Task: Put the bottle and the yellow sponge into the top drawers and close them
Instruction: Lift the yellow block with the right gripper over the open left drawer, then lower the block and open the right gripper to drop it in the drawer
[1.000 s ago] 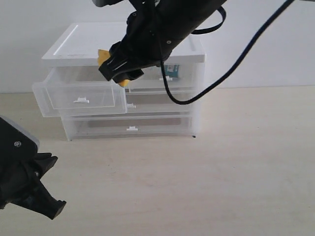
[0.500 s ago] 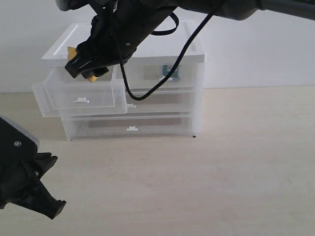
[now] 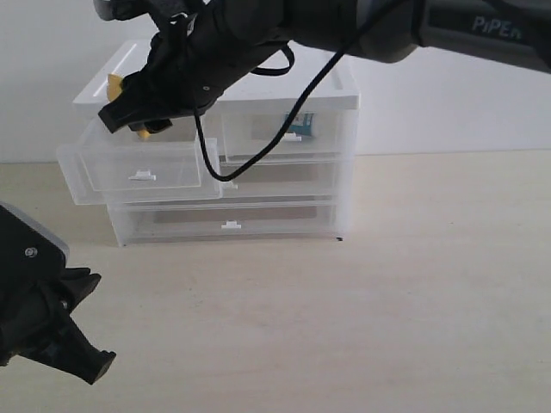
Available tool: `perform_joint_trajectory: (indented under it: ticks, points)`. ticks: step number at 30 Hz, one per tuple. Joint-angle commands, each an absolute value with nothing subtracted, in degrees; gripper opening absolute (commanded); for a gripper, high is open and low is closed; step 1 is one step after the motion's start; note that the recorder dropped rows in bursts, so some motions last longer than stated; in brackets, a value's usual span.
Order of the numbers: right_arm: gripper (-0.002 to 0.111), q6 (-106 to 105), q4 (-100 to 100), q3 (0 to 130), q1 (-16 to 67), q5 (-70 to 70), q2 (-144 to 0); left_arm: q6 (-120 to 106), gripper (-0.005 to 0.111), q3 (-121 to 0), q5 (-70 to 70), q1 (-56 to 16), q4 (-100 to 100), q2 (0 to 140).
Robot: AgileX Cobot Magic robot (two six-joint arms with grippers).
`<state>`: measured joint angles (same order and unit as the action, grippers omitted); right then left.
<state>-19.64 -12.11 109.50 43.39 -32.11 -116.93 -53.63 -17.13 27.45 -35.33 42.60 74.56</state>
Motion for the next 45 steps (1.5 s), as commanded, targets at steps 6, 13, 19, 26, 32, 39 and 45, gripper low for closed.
perform_joint_trajectory:
  ticks: [6,13,19,26,32,39,45]
  points:
    - [0.0,-19.6,-13.42,109.94,43.9,-26.75,-117.64,-53.52,0.004,-17.36,27.51,-35.23,42.68,74.33]
    - [0.0,-18.35,-13.54,109.94,43.99,-25.59,-119.24,-53.52,0.004,-17.36,27.33,-35.23,42.67,74.33]
    - [0.0,-18.1,-13.81,109.94,43.99,-25.91,-120.13,-53.52,0.004,-17.36,27.57,-35.23,42.57,74.33]
    - [0.0,-18.07,-13.59,109.94,43.99,-27.9,-120.66,-53.52,0.004,-17.36,27.57,-35.23,42.57,74.33]
    - [0.0,-18.39,-13.59,109.94,43.99,-28.59,-120.54,-53.52,0.004,-17.36,27.57,-35.23,42.57,74.33]
    - [0.013,-19.52,-13.59,110.16,43.99,-29.84,-120.44,-53.52,0.004,-17.36,27.58,-35.23,42.44,74.33]
    - [0.045,-19.61,-13.6,113.02,43.99,-32.78,-120.44,-53.52,0.004,-17.36,27.58,-35.23,42.44,74.33]
